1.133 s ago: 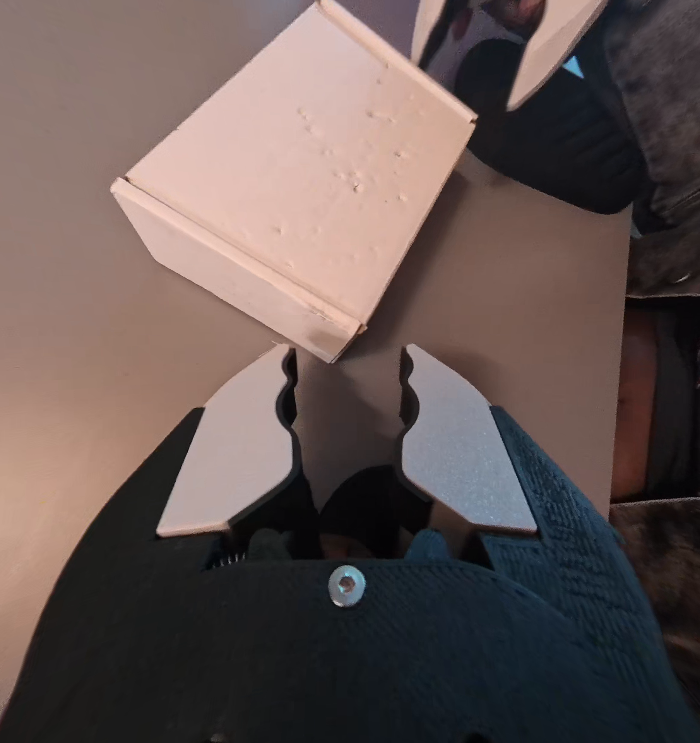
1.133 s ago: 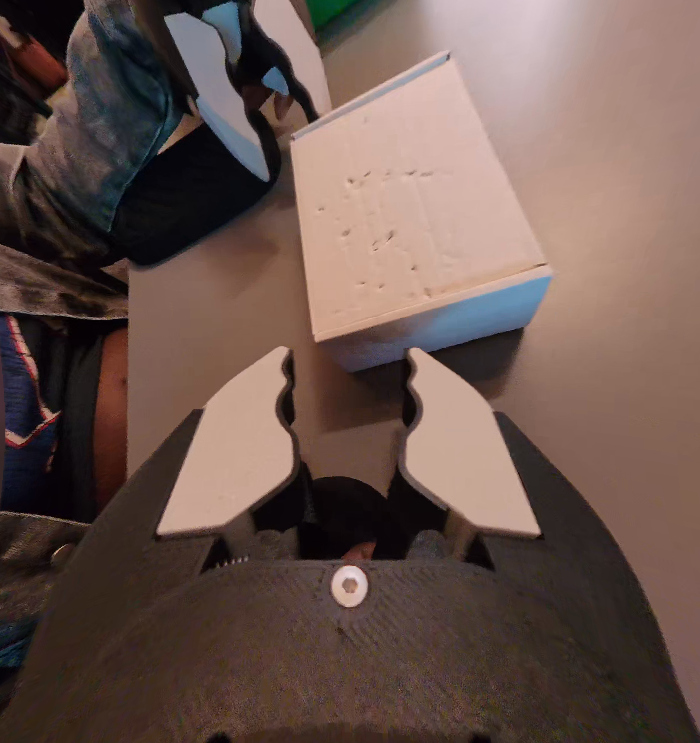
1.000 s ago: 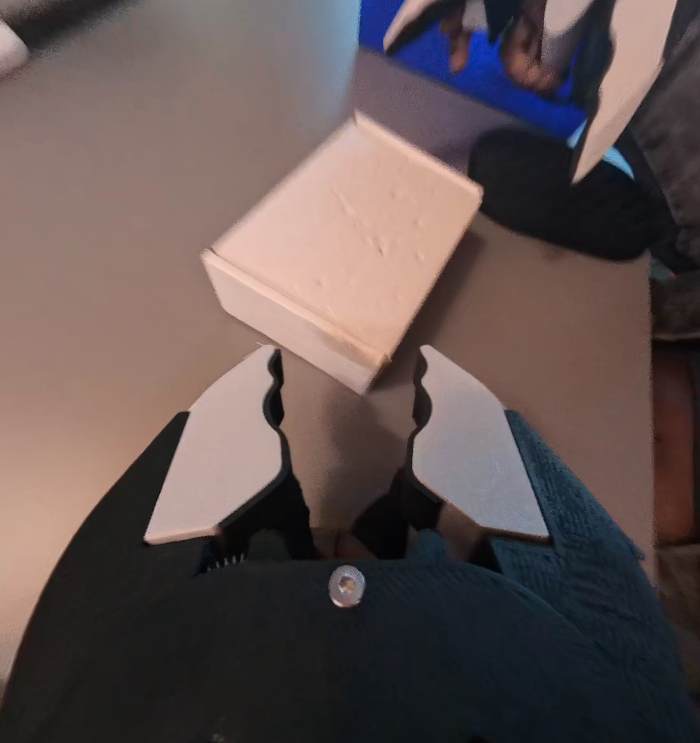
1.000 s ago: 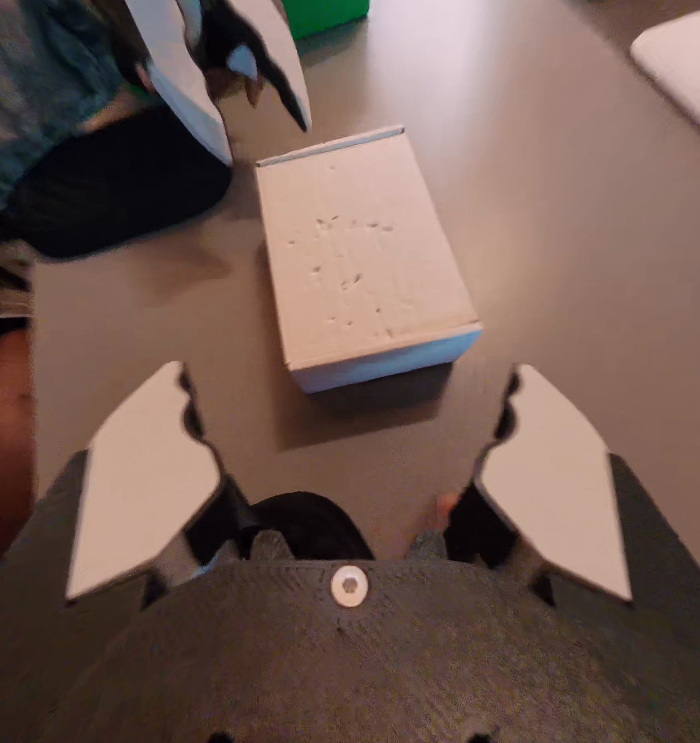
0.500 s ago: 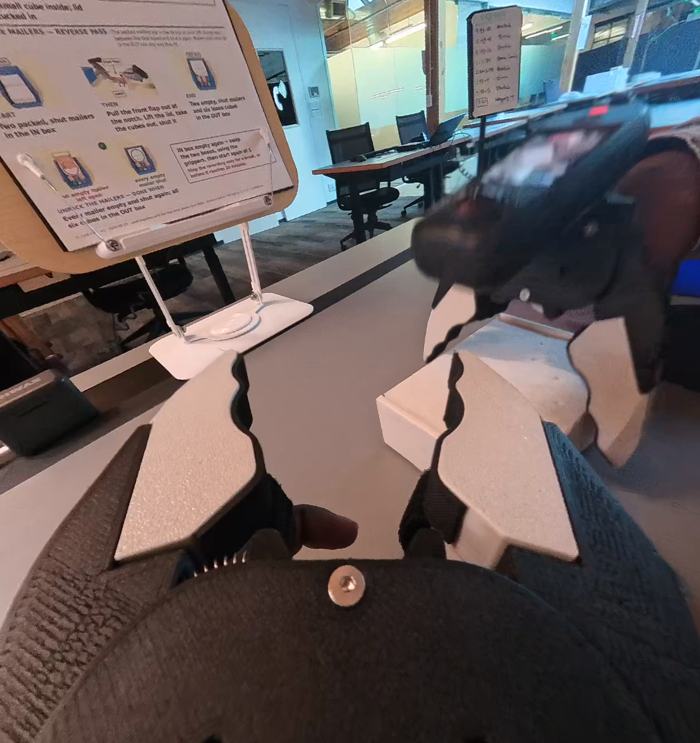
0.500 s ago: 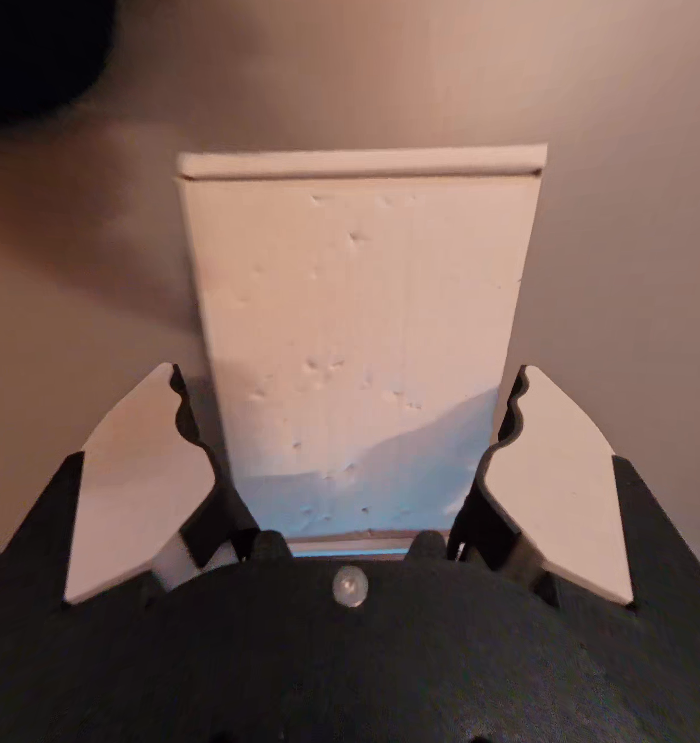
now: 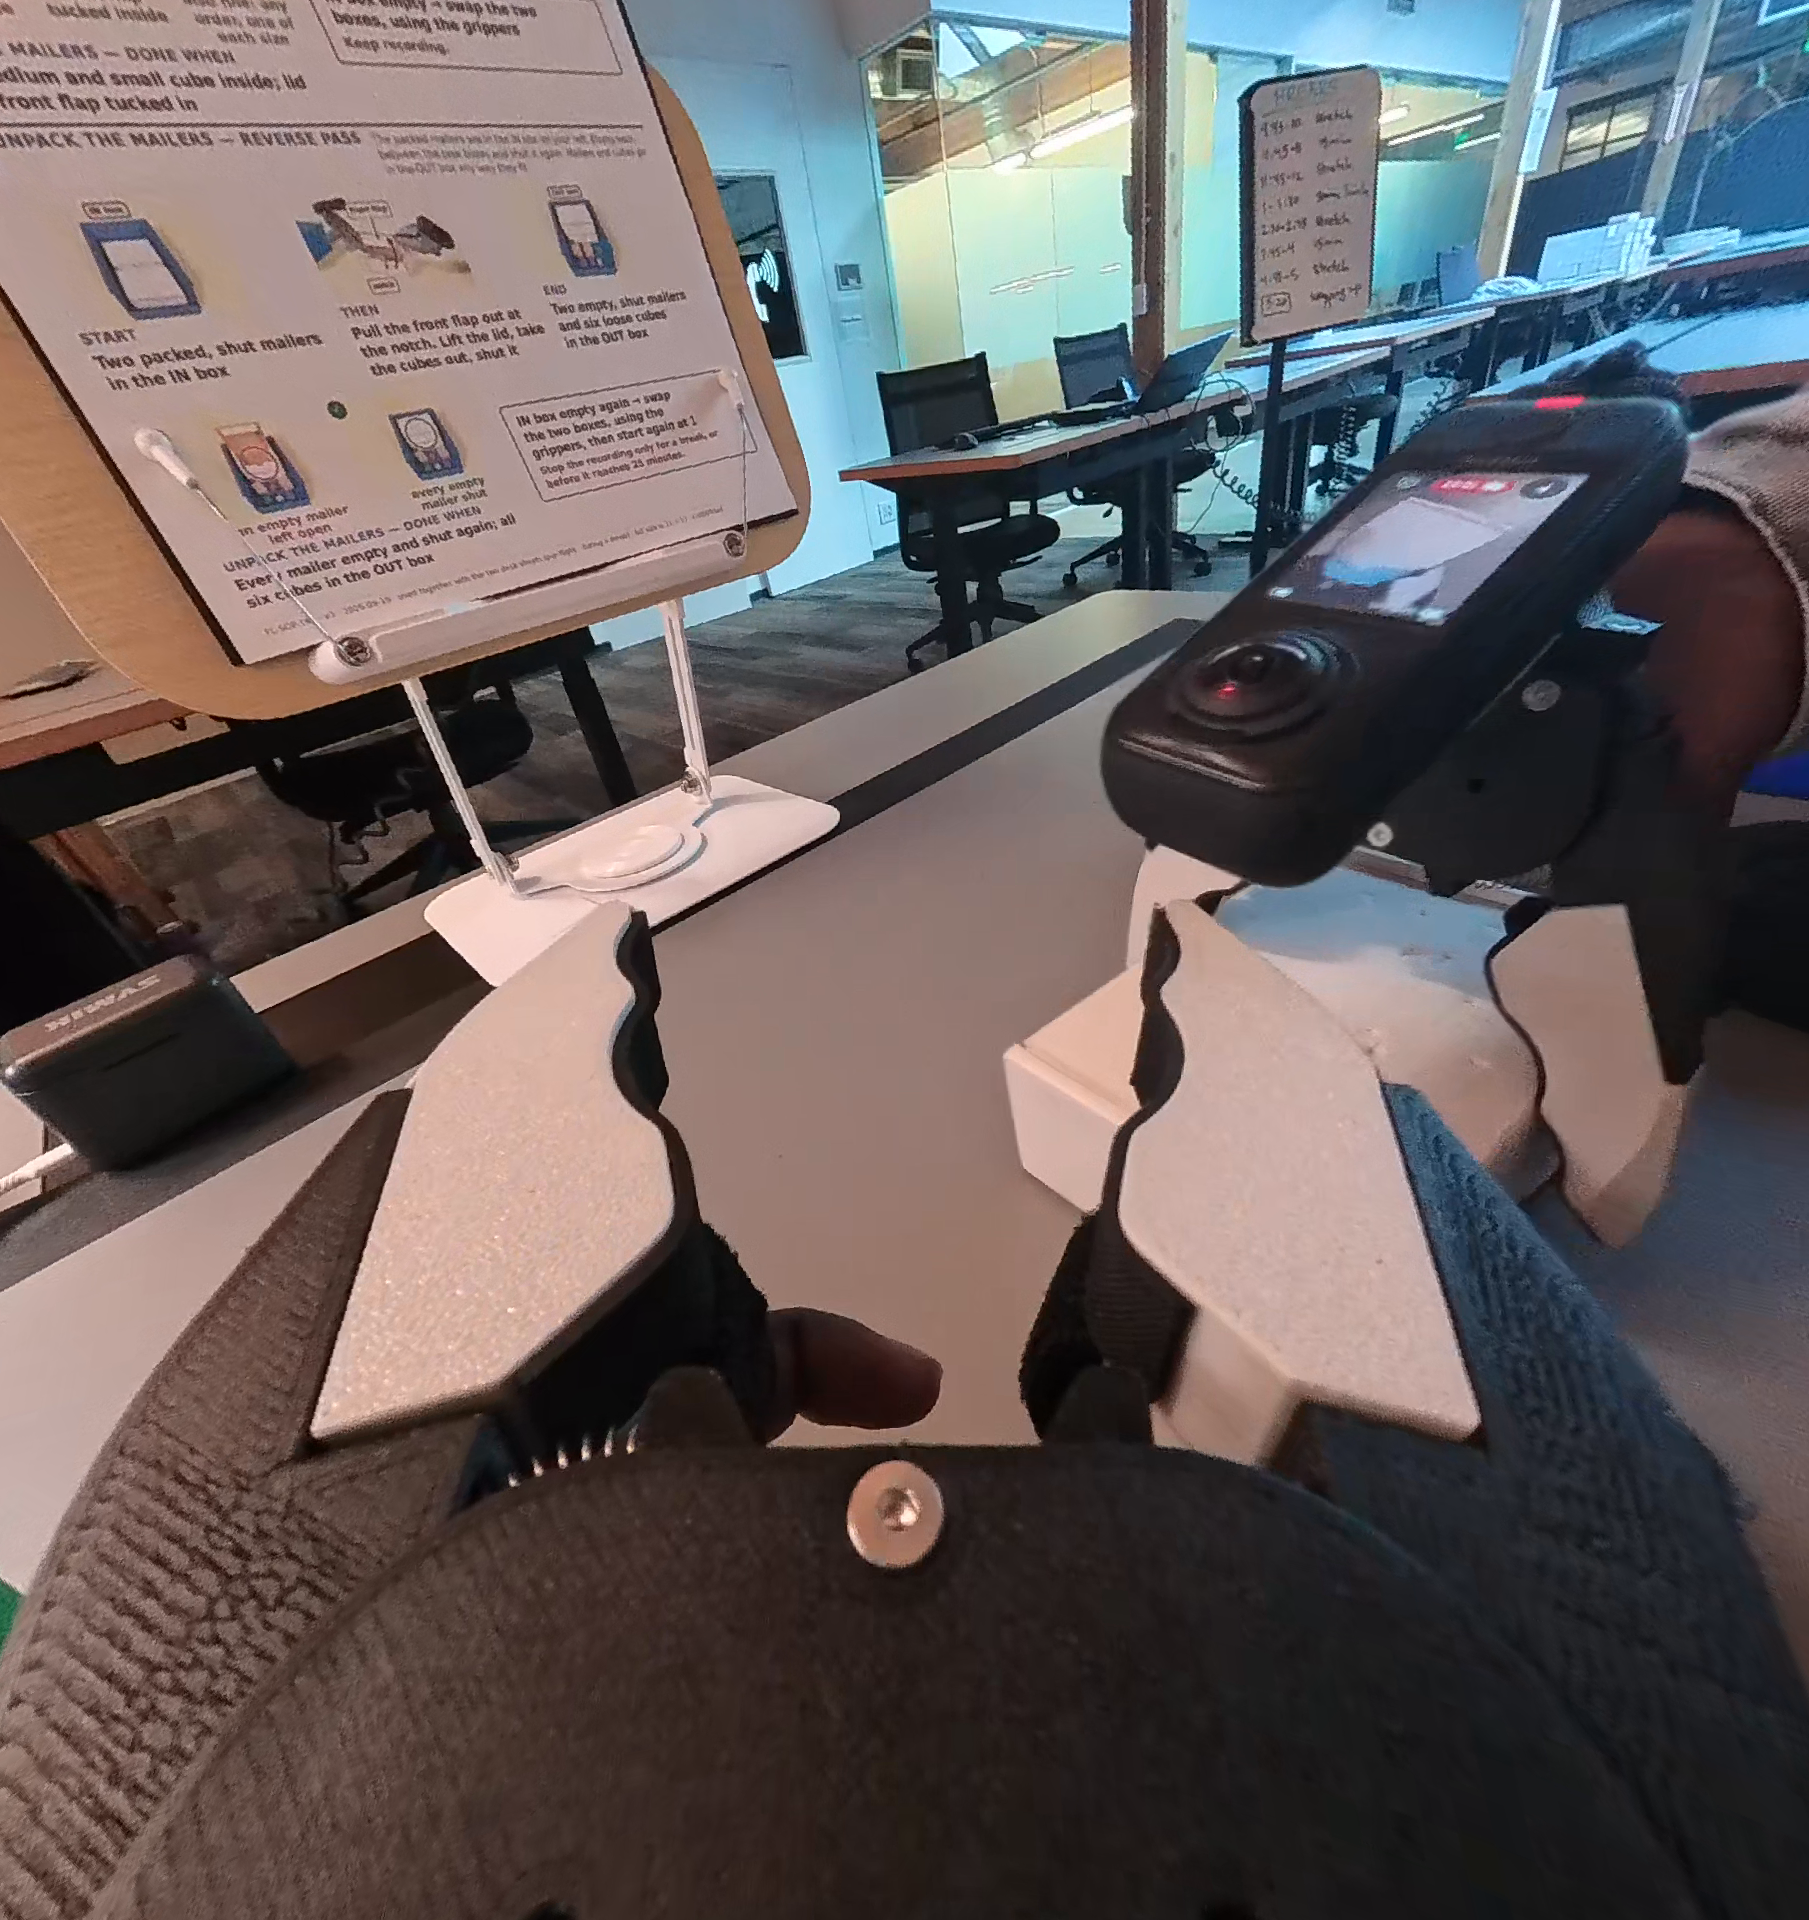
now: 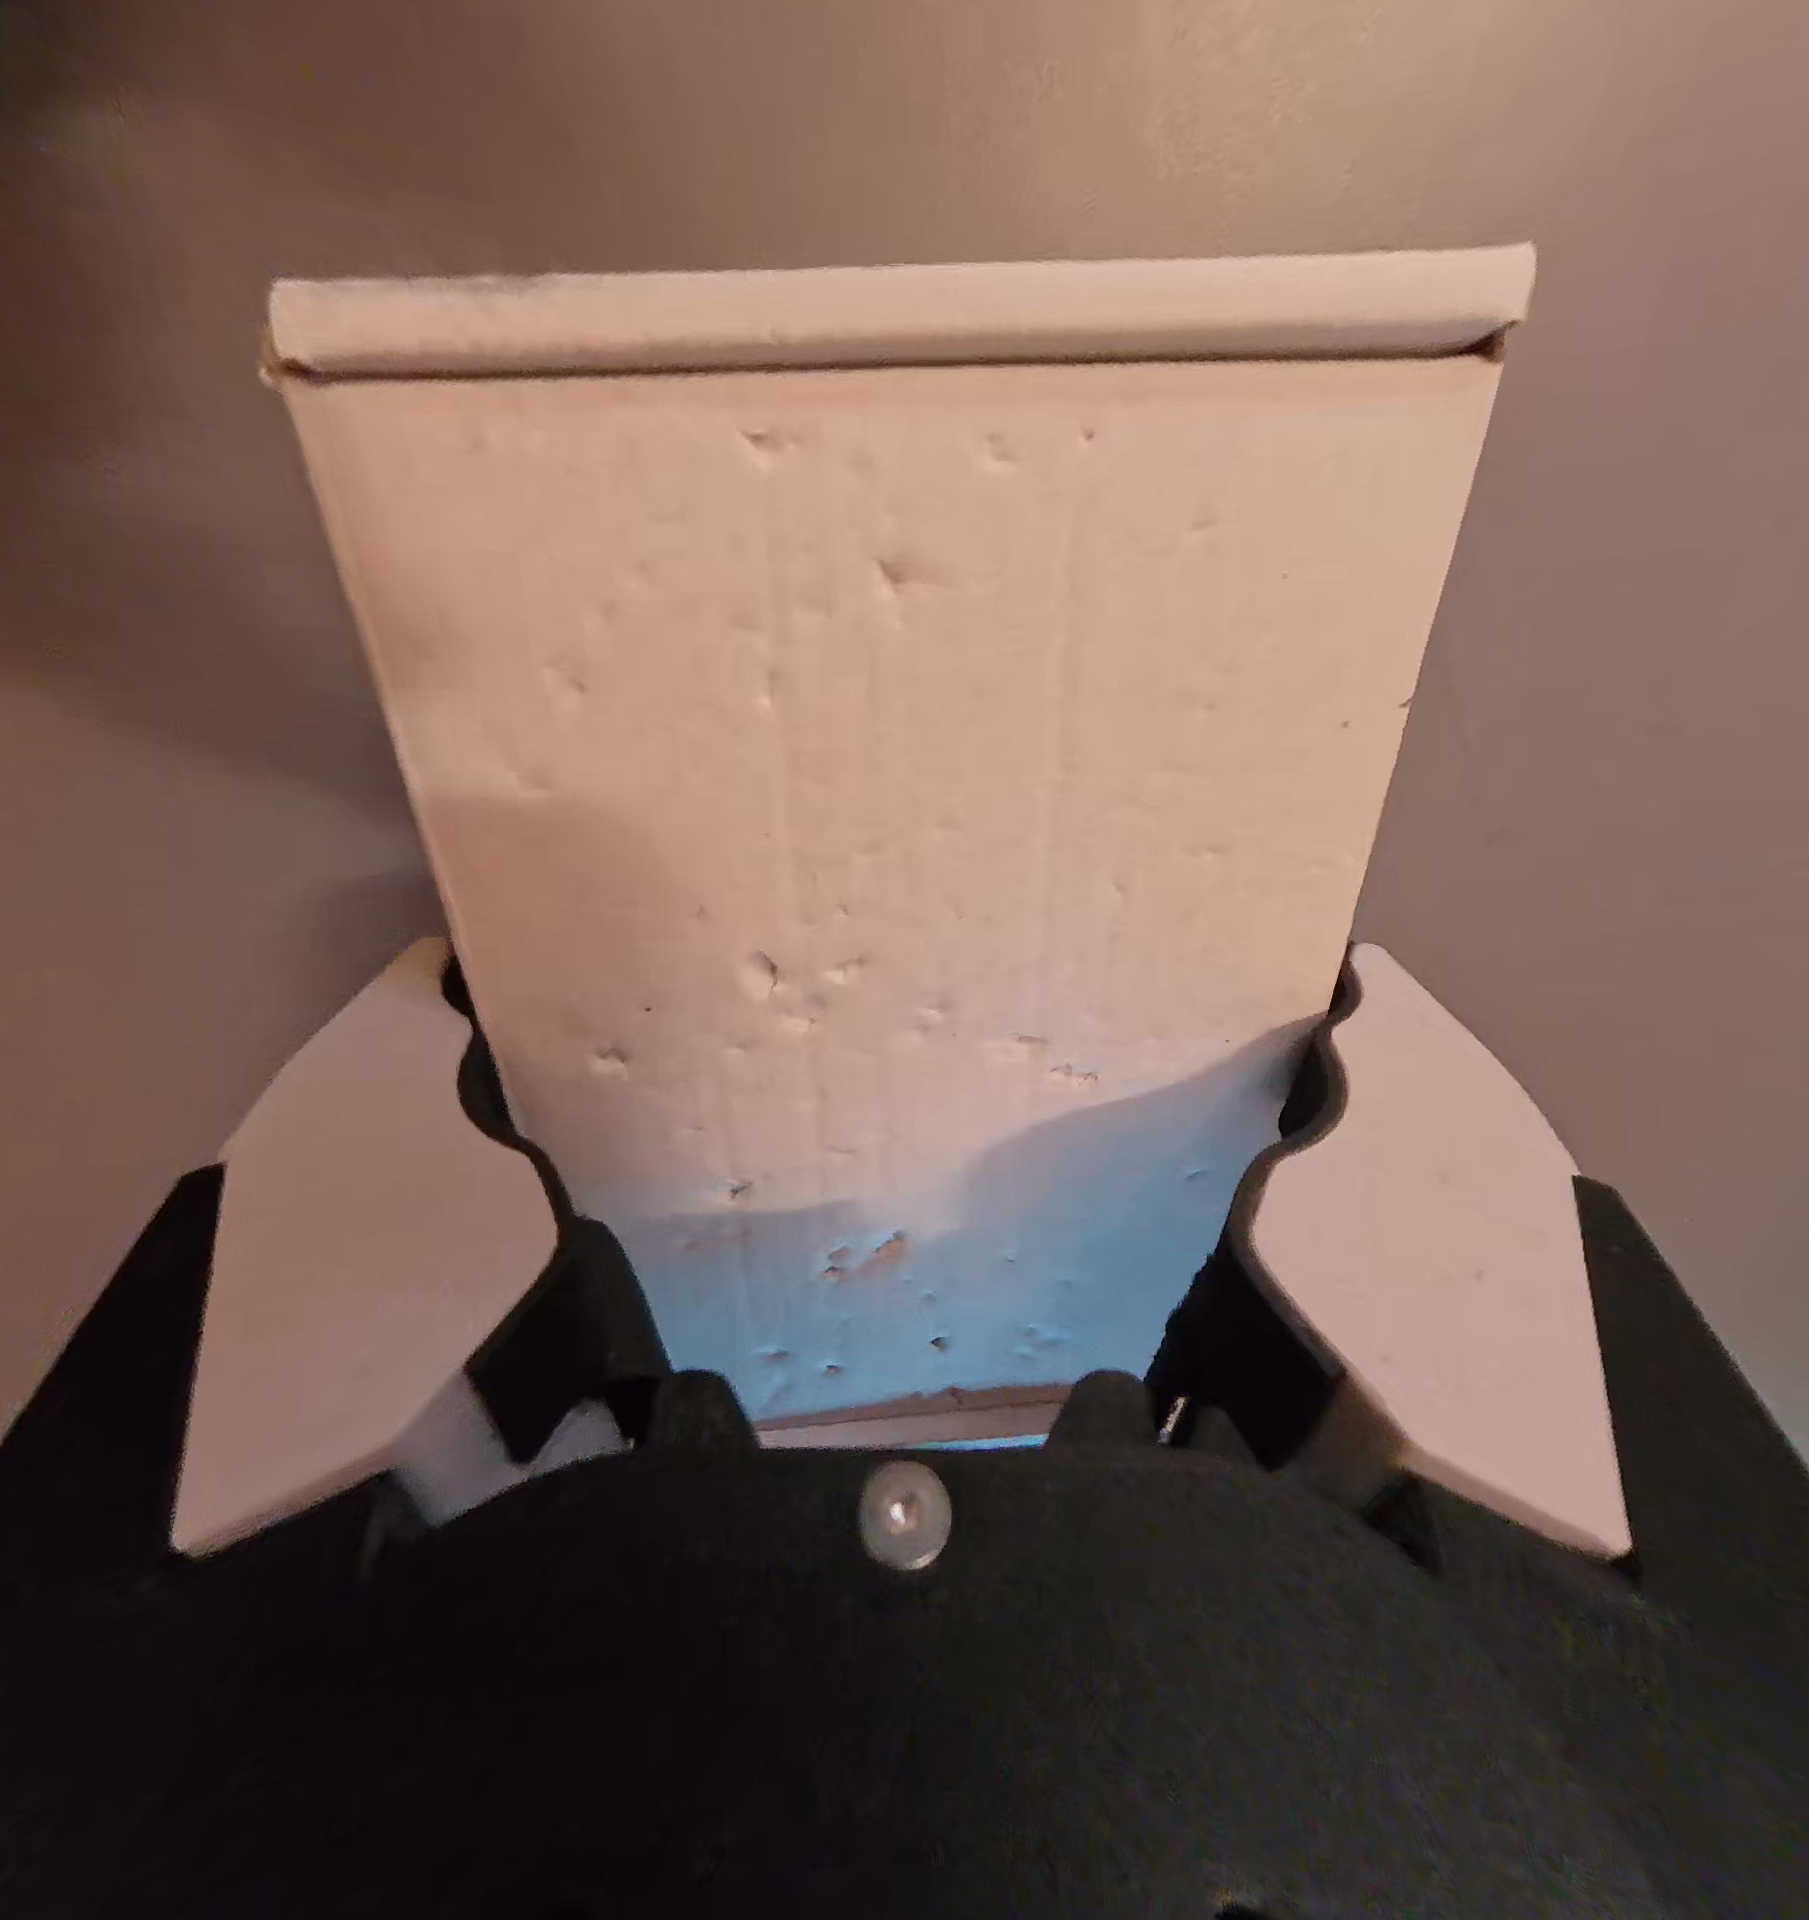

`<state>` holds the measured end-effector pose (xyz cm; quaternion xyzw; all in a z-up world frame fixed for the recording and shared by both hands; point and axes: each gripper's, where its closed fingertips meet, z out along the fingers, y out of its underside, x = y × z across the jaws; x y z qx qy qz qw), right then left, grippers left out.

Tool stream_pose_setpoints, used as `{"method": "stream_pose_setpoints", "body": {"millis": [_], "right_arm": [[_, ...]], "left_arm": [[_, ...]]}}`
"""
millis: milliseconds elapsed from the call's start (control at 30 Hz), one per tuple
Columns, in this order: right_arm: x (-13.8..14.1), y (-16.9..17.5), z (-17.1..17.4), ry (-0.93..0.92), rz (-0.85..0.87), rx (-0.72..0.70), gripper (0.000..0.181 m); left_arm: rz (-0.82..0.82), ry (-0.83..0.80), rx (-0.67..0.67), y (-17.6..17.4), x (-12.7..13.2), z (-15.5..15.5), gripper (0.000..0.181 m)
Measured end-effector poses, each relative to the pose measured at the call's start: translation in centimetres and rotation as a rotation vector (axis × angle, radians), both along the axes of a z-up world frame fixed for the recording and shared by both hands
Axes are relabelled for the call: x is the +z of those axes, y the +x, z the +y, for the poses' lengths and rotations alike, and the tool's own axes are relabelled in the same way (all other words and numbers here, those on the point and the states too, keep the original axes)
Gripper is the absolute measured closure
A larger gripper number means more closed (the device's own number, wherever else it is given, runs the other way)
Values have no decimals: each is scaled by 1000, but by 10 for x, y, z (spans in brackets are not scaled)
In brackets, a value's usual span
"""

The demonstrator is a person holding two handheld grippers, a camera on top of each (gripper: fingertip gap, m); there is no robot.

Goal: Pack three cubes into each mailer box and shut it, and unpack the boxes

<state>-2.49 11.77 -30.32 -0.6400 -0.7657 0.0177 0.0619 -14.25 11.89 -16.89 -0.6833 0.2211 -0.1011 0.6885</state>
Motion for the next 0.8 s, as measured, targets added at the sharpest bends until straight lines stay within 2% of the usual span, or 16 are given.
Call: {"method": "stream_pose_setpoints", "body": {"millis": [33,167,333,400,600,700,800], "right_arm": [[1,3,-1,-1,-11,18,37],[15,16,-9,-2,-1,108,39],[66,61,-2,100,57,197,39],[92,95,11,171,54,201,39],[157,218,71,419,26,61,39],[168,279,93,476,-15,-26,39],[163,325,109,499,-68,-60,40]], "left_arm": [[2,2,1,0,0,0,92],[28,9,11,-1,-1,0,93],[78,6,20,0,-6,1,94],[87,3,17,2,-8,1,94],[99,-9,12,4,-16,4,96],[97,-21,7,6,-21,6,97],[107,-30,5,7,-25,8,97]]}}
